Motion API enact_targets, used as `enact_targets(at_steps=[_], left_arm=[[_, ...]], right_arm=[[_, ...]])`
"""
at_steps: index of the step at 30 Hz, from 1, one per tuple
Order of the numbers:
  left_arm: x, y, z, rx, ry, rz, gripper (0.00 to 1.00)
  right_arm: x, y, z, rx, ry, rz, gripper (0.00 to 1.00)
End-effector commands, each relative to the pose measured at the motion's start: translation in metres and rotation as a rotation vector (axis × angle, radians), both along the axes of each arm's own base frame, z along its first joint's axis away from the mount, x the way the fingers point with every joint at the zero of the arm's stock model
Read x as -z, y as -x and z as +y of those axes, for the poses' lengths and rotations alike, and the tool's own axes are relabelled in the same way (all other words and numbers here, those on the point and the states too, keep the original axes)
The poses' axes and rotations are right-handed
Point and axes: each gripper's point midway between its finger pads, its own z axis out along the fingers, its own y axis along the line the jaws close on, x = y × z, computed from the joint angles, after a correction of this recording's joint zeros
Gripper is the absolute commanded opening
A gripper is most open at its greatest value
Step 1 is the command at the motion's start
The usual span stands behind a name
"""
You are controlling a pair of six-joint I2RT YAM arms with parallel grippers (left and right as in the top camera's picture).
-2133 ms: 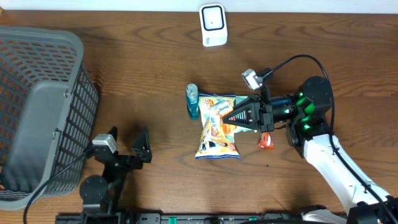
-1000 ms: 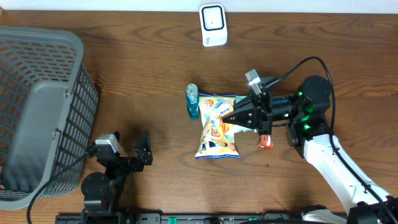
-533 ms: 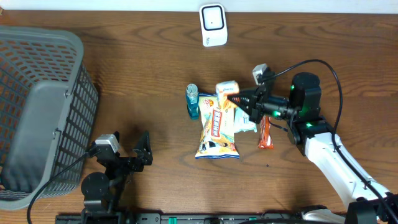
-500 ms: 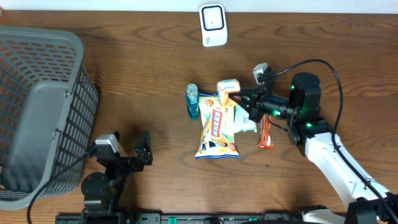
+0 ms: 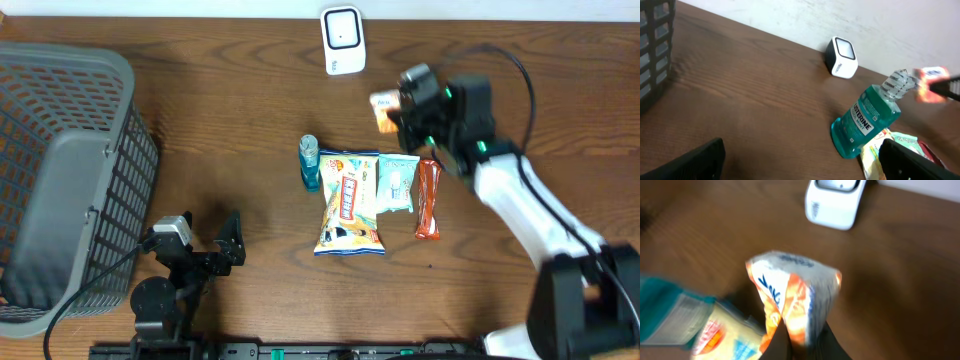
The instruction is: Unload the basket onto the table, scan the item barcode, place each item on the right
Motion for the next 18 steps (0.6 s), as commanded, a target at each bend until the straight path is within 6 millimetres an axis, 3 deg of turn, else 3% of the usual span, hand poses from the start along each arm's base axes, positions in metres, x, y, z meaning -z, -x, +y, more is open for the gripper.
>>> enact_targets(at_steps=[1, 9, 14, 18], left_arm=[[0.013, 0.002, -0.003, 0.013, 0.003, 0.041, 0.98], [0.013, 0.002, -0.003, 0.013, 0.003, 0.041, 0.98], [0.013, 0.002, -0.003, 0.013, 0.003, 0.041, 0.98], [0.013, 0.002, -0.003, 0.013, 0.003, 0.041, 0.98]], right_arm=[[-0.009, -0.048, -0.001, 0.030, 0.172, -0.073, 0.01], [-0.006, -0.153, 0.020, 0.087, 0.339, -0.144, 0.01], [0.006, -0.191, 0.040, 0.094, 0.363, -0.167, 0.01], [0.009, -0.207, 0.050, 0.094, 0.434, -0.222, 0.01]])
